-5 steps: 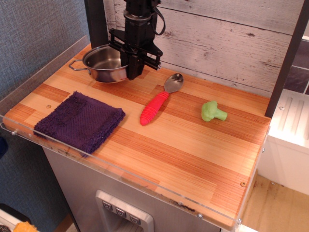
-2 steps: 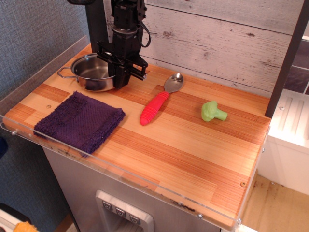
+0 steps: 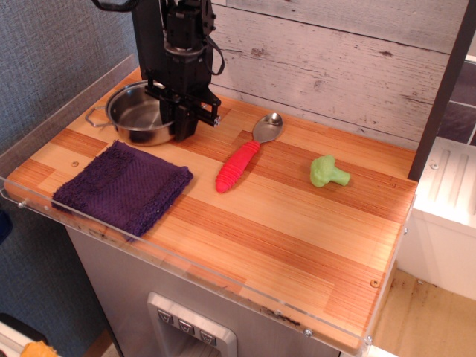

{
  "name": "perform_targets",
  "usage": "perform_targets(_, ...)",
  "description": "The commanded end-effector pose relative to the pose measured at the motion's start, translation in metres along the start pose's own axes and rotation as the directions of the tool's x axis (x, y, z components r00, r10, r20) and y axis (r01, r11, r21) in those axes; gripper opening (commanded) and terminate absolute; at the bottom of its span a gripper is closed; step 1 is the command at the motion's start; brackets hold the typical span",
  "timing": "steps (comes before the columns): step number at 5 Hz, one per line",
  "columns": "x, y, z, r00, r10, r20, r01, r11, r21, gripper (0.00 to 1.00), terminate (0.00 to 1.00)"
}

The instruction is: Move the pot above the purple towel.

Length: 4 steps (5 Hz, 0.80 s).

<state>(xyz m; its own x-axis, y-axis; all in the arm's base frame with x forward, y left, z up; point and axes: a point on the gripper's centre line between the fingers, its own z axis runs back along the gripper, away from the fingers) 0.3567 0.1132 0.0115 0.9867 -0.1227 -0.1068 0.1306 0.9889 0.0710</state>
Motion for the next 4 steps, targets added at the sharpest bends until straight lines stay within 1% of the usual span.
perform_targets(1,-0.012,0.017,0.043,0.991,0.016,0.136,-0.018,1.000,0.015,1.00,0.00)
perform_targets(2,-0.021,0.023,0.067,0.978,0.050,0.201,-0.050,0.999,-0.002,1.00,0.00)
perform_targets(3,-0.043,0.016,0.088,0.959,0.070,0.274,-0.065,0.998,-0.027,1.00,0.00)
perform_targets(4,-0.056,0.008,0.094,0.956,0.051,0.289,-0.040,0.998,-0.045,1.00,0.00)
